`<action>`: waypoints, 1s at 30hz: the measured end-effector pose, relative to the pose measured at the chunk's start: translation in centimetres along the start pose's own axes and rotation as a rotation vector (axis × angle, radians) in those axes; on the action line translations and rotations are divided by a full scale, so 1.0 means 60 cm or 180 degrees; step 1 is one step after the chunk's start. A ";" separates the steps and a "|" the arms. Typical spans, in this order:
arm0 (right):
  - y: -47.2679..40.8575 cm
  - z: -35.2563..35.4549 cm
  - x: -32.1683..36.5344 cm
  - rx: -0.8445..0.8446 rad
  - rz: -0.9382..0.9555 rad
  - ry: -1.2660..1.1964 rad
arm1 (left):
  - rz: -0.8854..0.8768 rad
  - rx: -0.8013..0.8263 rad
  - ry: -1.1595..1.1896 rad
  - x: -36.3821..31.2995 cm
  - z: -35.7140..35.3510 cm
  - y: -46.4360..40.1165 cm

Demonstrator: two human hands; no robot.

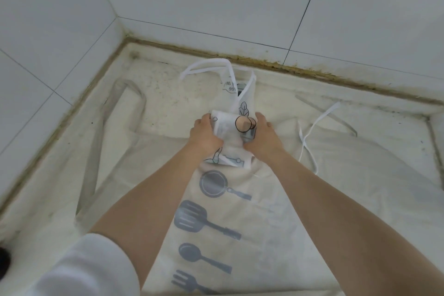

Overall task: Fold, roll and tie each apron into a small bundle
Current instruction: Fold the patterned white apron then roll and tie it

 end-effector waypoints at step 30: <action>-0.086 0.005 0.011 -0.0323 -0.0982 -0.3094 | -0.0139 0.0723 0.2183 -0.038 0.002 -0.047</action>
Point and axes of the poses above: each hand's wrist, its own y-axis away from the middle knuckle, its own z-axis out of the back of the hand, x = y × z, the point moved 1 cm from there along -y, towards the middle knuckle, and after that the axes turned 2 degrees about z, right-handed, at the moved point
